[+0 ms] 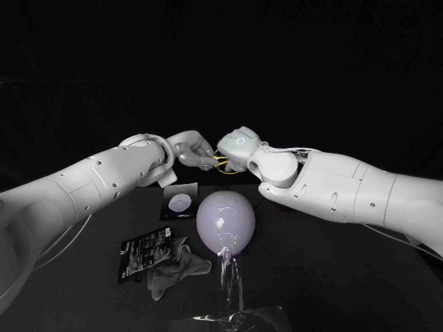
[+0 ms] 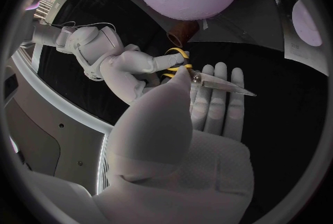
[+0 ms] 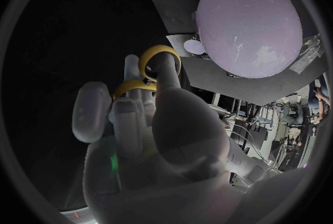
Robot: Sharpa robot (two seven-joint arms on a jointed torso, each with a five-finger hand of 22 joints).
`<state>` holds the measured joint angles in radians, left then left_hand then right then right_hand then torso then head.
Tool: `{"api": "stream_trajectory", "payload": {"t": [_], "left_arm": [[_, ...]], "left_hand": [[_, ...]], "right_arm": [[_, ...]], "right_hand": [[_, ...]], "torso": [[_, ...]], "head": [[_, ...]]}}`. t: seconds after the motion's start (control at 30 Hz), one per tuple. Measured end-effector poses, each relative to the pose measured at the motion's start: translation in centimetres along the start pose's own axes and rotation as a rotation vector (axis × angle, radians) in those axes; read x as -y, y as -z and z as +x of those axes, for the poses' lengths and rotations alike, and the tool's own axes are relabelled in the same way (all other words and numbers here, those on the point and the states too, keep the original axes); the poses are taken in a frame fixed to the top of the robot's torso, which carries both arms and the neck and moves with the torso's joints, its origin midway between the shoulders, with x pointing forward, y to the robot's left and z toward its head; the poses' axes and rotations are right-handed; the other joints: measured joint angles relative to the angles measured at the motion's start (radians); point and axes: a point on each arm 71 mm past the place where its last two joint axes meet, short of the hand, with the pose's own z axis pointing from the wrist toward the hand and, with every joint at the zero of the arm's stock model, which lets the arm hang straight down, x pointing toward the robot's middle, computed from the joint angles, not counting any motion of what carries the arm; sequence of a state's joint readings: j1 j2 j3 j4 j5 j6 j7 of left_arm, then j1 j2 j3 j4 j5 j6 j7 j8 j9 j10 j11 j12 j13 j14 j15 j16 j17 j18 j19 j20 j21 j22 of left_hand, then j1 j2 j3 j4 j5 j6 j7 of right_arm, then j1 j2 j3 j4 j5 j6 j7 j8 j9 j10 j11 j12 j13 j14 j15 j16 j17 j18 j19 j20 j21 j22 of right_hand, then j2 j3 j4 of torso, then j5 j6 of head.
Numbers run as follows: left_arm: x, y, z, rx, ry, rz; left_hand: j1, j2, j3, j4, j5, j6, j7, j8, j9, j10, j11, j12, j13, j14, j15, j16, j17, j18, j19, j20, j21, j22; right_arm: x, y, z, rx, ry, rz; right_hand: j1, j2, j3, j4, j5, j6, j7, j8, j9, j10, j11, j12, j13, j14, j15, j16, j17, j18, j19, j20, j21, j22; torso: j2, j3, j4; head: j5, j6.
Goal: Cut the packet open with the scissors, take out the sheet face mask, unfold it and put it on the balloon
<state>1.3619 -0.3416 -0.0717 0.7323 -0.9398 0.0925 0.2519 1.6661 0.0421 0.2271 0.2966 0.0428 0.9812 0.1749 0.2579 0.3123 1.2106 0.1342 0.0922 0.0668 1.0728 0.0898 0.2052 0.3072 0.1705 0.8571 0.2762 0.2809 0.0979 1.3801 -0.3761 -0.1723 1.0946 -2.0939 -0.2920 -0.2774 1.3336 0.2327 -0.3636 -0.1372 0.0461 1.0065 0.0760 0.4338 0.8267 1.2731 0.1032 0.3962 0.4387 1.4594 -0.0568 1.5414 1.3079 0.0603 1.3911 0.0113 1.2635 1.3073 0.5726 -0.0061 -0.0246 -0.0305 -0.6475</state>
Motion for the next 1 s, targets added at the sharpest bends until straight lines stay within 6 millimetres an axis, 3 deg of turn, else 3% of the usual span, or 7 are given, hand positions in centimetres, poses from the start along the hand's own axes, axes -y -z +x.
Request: {"api": "stream_trajectory", "payload": {"t": [0.4,0.5,0.6,0.63,0.73,0.83,1.0], "left_arm": [[-0.04,0.08,0.08,-0.009,0.013,-0.001],[-0.02,0.08,0.13,-0.018,0.018,-0.003],[0.05,0.08,0.20,-0.030,0.024,-0.003],[0.07,0.08,0.19,-0.032,0.026,-0.003],[0.09,0.11,0.10,-0.037,0.032,-0.005],[0.06,0.14,0.05,-0.041,0.040,-0.007],[0.07,0.14,0.11,-0.053,0.054,-0.009]], "left_hand": [[-0.044,-0.033,0.130,0.027,0.005,0.004,-0.004,0.003,0.056,0.036,0.010,-0.018,0.000,0.030,-0.006,0.010,0.038,0.000,0.026,-0.011,0.036,0.018],[-0.061,-0.038,0.156,0.023,0.005,0.004,-0.004,0.003,0.070,0.045,0.009,-0.020,0.001,0.035,-0.009,0.015,0.047,0.000,0.026,-0.011,0.043,0.021],[-0.076,-0.041,0.169,0.022,0.005,0.008,-0.009,0.004,0.084,0.059,0.001,-0.020,0.002,0.047,-0.018,0.020,0.056,0.000,0.030,-0.015,0.051,0.026],[-0.082,-0.043,0.173,0.023,0.005,0.010,-0.010,0.021,0.091,0.068,-0.001,-0.019,0.002,0.053,-0.021,0.020,0.060,0.000,0.030,-0.015,0.055,0.028],[-0.092,-0.052,0.192,0.020,0.005,0.006,-0.014,0.048,0.106,0.072,-0.004,-0.019,0.002,0.054,-0.022,0.024,0.068,0.000,0.030,-0.015,0.063,0.032],[-0.098,-0.058,0.196,0.022,0.005,0.006,-0.014,0.067,0.110,0.084,-0.013,-0.017,0.002,0.056,-0.024,0.024,0.074,0.000,0.030,-0.015,0.069,0.035],[-0.109,-0.069,0.220,0.018,0.005,0.002,-0.018,0.080,0.134,0.088,-0.016,-0.016,0.002,0.059,-0.024,0.024,0.083,-0.001,0.027,-0.018,0.076,0.040]], "right_arm": [[-0.03,-0.06,-0.05,0.004,0.005,-0.005],[0.05,0.02,0.01,0.012,0.003,-0.005],[0.29,0.16,0.07,0.025,-0.003,-0.001],[0.34,0.21,0.10,0.030,-0.007,-0.001],[0.38,0.35,0.19,0.042,-0.024,-0.004],[0.50,0.49,0.29,0.049,-0.044,-0.007],[0.86,0.73,0.40,0.057,-0.086,-0.012]], "right_hand": [[0.000,0.000,-0.003,-0.003,0.000,0.001,-0.001,0.011,0.005,0.000,0.000,0.000,0.002,0.000,0.000,-0.002,0.000,0.000,0.000,0.000,-0.012,0.001],[-0.003,0.003,-0.017,-0.017,0.000,-0.003,-0.019,0.010,-0.010,-0.016,-0.016,-0.015,-0.013,0.000,0.000,-0.002,0.000,0.010,-0.012,0.007,-0.040,-0.011],[-0.007,0.007,-0.035,-0.038,0.000,0.000,-0.025,-0.045,-0.038,-0.038,-0.038,-0.086,-0.045,-0.002,-0.002,-0.008,0.000,0.017,-0.029,0.018,-0.070,-0.033],[-0.011,0.011,-0.020,-0.074,0.000,-0.023,-0.002,-0.080,-0.057,-0.050,-0.050,-0.129,-0.067,0.002,0.002,-0.009,0.000,0.018,-0.037,0.025,-0.086,-0.044],[-0.012,0.014,-0.024,-0.103,0.000,-0.048,0.019,-0.127,-0.088,-0.059,-0.058,-0.185,-0.101,0.007,0.022,-0.014,0.000,0.018,-0.051,0.040,-0.115,-0.064],[0.032,0.060,-0.063,-0.119,0.000,-0.080,0.015,-0.204,-0.139,-0.103,-0.036,-0.256,-0.150,0.006,0.052,-0.017,0.000,0.018,-0.071,0.060,-0.152,-0.089],[0.034,0.064,-0.075,-0.129,0.000,-0.101,0.004,-0.261,-0.191,-0.135,-0.041,-0.322,-0.209,0.007,0.057,-0.021,0.000,0.040,-0.109,0.074,-0.225,-0.137]], "torso": [[0.000,0.0000,0.0003],[0.000,0.0000,0.0002],[0.000,0.0000,0.0001],[0.000,0.0000,0.0001],[0.000,0.0000,-0.0001],[0.000,0.0001,-0.0003],[0.000,0.0000,-0.0003]], "head": [[-0.001,-0.007],[0.001,-0.007],[0.003,-0.007],[0.004,-0.007],[0.005,-0.007],[0.005,-0.008],[0.006,-0.009]]}}
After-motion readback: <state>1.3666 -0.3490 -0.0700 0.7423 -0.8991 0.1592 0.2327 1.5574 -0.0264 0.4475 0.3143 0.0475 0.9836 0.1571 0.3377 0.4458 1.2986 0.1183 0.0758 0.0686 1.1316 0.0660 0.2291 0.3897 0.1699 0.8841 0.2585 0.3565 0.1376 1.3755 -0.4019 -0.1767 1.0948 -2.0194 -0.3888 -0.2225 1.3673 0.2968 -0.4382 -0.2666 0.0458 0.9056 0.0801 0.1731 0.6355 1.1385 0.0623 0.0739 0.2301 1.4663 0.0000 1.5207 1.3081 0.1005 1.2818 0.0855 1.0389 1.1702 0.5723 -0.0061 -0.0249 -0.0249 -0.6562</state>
